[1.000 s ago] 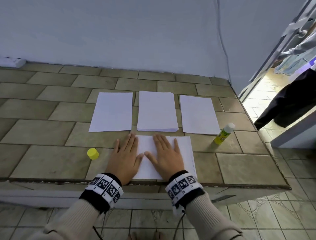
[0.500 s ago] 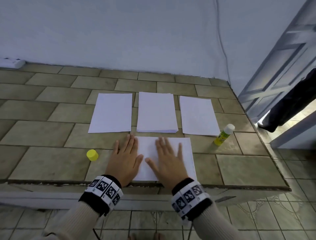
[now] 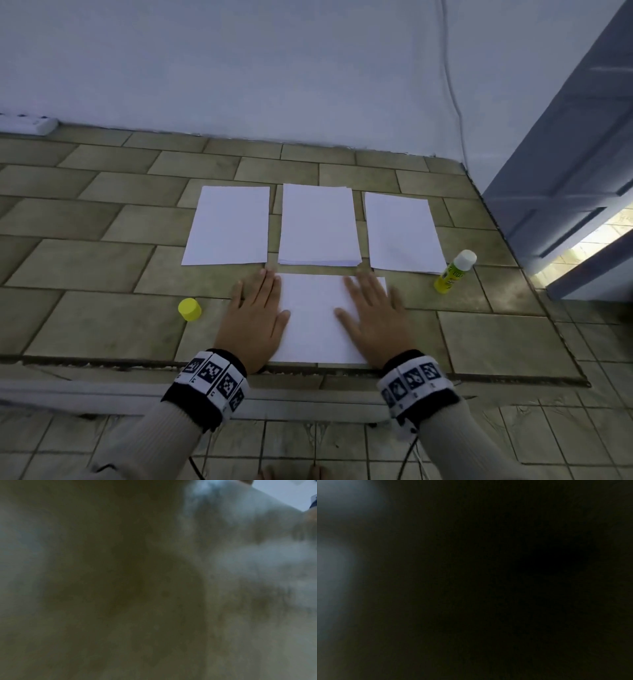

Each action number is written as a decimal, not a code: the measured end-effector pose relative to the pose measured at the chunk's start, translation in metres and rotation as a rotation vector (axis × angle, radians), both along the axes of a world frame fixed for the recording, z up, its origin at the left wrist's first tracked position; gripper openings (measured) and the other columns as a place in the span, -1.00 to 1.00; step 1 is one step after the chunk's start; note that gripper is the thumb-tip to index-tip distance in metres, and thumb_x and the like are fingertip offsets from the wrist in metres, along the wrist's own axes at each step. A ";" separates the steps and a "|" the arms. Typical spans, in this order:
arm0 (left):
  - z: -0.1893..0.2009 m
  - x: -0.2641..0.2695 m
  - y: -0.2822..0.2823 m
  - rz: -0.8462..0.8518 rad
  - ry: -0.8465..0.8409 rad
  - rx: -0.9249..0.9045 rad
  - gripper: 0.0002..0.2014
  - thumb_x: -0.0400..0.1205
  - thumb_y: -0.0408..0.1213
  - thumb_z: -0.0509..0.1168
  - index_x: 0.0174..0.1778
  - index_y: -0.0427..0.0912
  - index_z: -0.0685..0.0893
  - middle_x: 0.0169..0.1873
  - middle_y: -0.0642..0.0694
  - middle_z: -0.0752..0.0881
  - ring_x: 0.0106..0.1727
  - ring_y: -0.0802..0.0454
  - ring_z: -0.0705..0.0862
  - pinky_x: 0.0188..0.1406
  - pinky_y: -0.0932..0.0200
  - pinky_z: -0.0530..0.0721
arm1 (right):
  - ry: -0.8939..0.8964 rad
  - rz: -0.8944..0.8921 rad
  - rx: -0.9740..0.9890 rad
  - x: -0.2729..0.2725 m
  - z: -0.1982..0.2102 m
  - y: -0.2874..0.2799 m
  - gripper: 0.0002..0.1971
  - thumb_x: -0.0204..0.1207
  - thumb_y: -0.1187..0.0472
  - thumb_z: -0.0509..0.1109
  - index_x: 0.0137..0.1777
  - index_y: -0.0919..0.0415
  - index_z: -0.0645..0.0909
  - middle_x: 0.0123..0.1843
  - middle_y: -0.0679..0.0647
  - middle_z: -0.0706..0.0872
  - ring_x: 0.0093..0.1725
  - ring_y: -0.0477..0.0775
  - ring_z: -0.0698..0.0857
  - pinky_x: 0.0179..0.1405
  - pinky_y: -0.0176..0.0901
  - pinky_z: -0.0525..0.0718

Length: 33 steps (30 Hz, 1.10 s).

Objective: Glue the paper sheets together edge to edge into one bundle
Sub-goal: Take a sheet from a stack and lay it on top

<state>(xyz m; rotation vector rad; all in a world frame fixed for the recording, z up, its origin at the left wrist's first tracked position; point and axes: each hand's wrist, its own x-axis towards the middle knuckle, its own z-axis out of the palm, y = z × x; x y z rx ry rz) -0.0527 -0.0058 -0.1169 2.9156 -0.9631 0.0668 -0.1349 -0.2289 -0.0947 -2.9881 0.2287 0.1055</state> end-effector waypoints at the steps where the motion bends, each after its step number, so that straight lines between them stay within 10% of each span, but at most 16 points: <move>1: 0.001 0.000 0.000 0.003 -0.002 -0.001 -0.36 0.71 0.01 -0.12 0.55 -0.38 0.42 0.55 -0.27 0.44 0.58 -0.18 0.42 0.52 -0.32 0.31 | -0.004 -0.038 -0.012 -0.003 -0.001 -0.009 -0.19 0.49 -0.40 -0.46 0.70 -0.05 -0.07 0.73 -0.07 -0.06 0.70 -0.04 -0.11 0.64 0.20 -0.17; 11: 0.005 -0.001 0.000 0.012 0.070 0.004 -0.27 0.77 0.07 -0.38 0.57 -0.37 0.38 0.57 -0.28 0.40 0.60 -0.17 0.37 0.49 -0.35 0.40 | 0.093 -0.266 0.136 -0.010 0.020 -0.028 -0.17 0.58 -0.39 -0.27 0.69 0.17 0.04 0.72 0.04 0.09 0.69 0.00 0.05 0.64 0.15 0.08; 16: 0.002 0.000 0.000 0.010 0.066 -0.018 -0.18 0.72 0.21 -0.39 0.63 -0.35 0.30 0.62 -0.26 0.33 0.66 -0.15 0.25 0.59 -0.30 0.20 | 0.101 0.003 0.331 0.000 0.049 -0.019 -0.33 0.71 -0.15 0.01 0.68 0.23 0.04 0.72 0.08 0.04 0.69 0.01 0.03 0.66 -0.07 0.04; 21: 0.004 -0.002 -0.001 0.013 0.080 -0.041 -0.11 0.68 0.31 -0.41 0.65 -0.33 0.24 0.65 -0.24 0.25 0.68 -0.11 0.17 0.61 -0.30 0.17 | 0.167 0.149 0.161 0.023 0.044 -0.010 -0.41 0.72 0.08 0.11 0.68 0.22 0.03 0.73 0.10 0.01 0.70 0.05 0.00 0.62 0.14 0.16; 26: 0.005 -0.001 0.000 0.002 0.097 -0.059 -0.11 0.67 0.33 -0.40 0.65 -0.34 0.22 0.66 -0.24 0.20 0.69 -0.10 0.14 0.61 -0.31 0.15 | 0.204 0.140 -0.002 0.038 0.050 -0.021 -0.54 0.66 0.08 0.15 0.49 0.26 0.29 0.47 0.20 0.42 0.35 0.20 0.49 0.35 0.08 0.44; 33: 0.004 0.000 -0.001 -0.003 0.095 -0.063 -0.09 0.64 0.36 -0.43 0.69 -0.29 0.12 0.69 -0.18 0.10 0.71 -0.05 0.00 0.65 -0.30 0.05 | 0.278 0.149 -0.053 0.051 0.058 -0.030 -0.62 0.60 0.11 0.20 0.38 0.23 0.38 0.36 0.17 0.45 0.30 0.17 0.46 0.28 0.08 0.51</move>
